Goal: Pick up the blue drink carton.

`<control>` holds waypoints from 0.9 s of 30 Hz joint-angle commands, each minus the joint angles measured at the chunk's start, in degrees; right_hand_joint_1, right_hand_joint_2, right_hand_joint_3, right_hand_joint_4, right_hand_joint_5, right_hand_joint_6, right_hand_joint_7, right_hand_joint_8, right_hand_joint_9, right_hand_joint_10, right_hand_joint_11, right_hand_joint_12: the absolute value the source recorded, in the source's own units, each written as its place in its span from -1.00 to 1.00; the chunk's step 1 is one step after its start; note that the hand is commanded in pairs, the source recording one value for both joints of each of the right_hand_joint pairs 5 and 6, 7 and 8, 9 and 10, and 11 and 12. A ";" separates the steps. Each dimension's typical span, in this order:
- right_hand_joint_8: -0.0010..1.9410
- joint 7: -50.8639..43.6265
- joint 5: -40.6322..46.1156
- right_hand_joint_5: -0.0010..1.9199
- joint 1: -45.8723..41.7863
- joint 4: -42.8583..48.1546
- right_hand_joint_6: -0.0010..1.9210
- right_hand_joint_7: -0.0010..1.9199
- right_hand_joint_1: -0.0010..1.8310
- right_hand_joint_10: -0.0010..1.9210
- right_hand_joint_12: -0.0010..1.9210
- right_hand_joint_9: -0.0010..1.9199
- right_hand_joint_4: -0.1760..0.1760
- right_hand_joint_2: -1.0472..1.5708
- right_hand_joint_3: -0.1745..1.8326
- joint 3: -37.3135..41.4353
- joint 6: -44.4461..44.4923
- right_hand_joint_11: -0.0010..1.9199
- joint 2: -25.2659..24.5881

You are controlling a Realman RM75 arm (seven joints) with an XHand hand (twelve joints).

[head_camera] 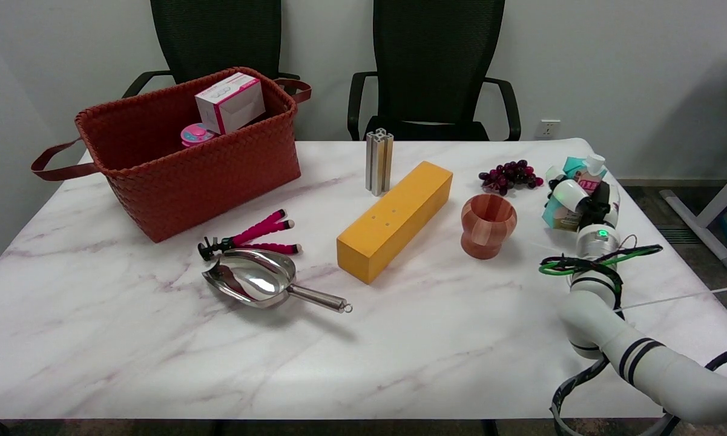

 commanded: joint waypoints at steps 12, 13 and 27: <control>0.54 1.75 -20.55 0.31 8.13 9.99 0.31 0.56 0.20 0.48 0.60 0.48 0.00 0.92 -0.07 -0.62 4.65 0.60 0.07; 0.54 1.75 -20.81 0.31 8.64 10.00 0.31 0.56 0.20 0.48 0.59 0.48 0.00 0.92 -0.07 -1.02 4.57 0.60 0.07; 0.56 1.75 -23.14 0.31 19.28 9.36 0.31 0.57 0.22 0.48 0.55 0.48 0.00 0.92 -0.06 -7.97 -1.57 0.55 -1.20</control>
